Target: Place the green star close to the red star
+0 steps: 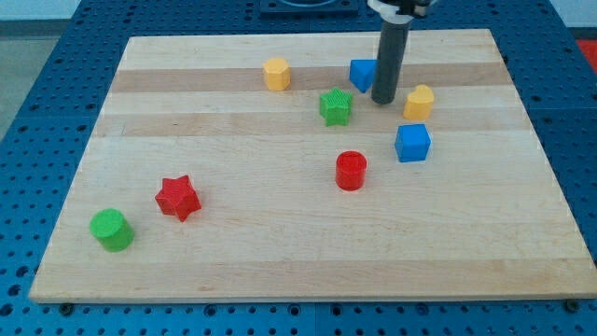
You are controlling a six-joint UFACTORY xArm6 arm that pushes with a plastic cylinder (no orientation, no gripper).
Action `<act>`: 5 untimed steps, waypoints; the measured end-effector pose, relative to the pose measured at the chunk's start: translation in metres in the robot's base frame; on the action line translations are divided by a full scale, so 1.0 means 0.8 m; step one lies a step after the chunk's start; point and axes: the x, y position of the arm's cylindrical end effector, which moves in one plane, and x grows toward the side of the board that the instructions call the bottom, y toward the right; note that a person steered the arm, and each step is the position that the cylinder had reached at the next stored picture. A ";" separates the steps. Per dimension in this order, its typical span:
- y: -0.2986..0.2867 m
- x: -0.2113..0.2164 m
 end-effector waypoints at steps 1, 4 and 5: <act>-0.007 0.000; -0.029 0.000; -0.029 0.007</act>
